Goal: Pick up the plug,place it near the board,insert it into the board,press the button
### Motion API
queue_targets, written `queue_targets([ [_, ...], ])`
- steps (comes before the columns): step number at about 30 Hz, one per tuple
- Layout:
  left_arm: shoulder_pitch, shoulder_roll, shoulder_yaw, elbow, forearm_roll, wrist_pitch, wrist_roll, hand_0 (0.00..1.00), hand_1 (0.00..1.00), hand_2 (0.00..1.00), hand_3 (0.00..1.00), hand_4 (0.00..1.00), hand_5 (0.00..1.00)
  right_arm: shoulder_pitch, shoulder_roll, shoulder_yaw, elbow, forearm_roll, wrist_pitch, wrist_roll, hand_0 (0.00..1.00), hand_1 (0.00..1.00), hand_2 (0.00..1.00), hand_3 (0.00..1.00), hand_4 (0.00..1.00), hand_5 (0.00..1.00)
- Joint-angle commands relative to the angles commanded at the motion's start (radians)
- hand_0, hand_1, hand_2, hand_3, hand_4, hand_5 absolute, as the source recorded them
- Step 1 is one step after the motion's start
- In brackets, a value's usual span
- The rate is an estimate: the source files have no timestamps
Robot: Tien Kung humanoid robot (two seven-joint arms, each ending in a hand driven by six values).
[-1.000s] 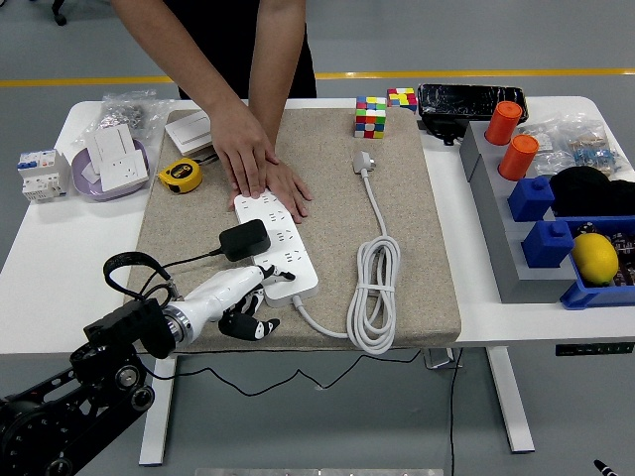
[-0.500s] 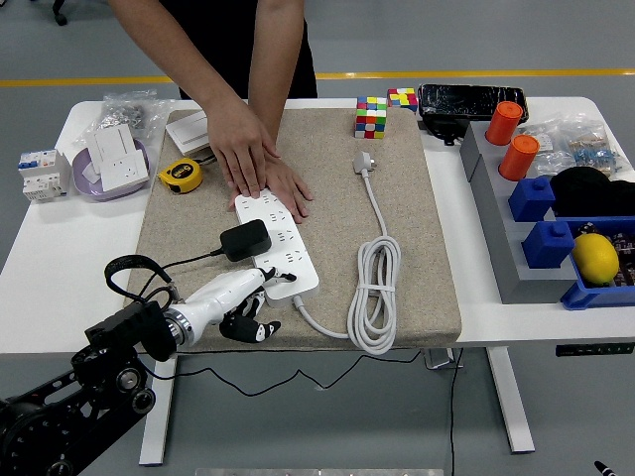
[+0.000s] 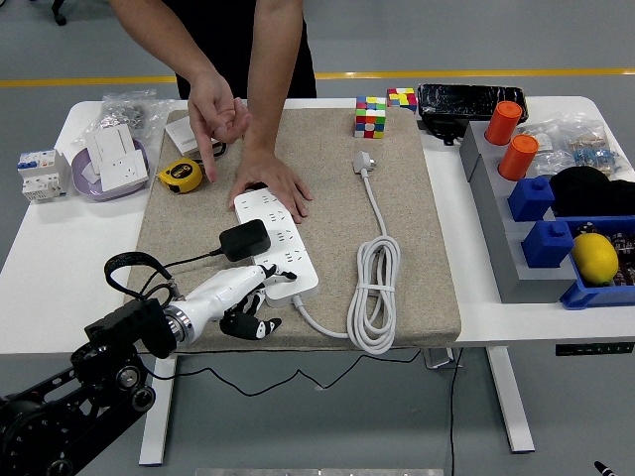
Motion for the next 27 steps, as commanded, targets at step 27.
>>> queue_targets([
  [27,-0.002,0.004,0.005,0.027,0.005,-0.017,0.006,0.142,0.032,0.131,0.83,0.697,0.002,0.004,0.001,0.002,0.0,0.005,-0.001,0.0,0.961,0.929,0.864,0.877,0.998,0.998],
])
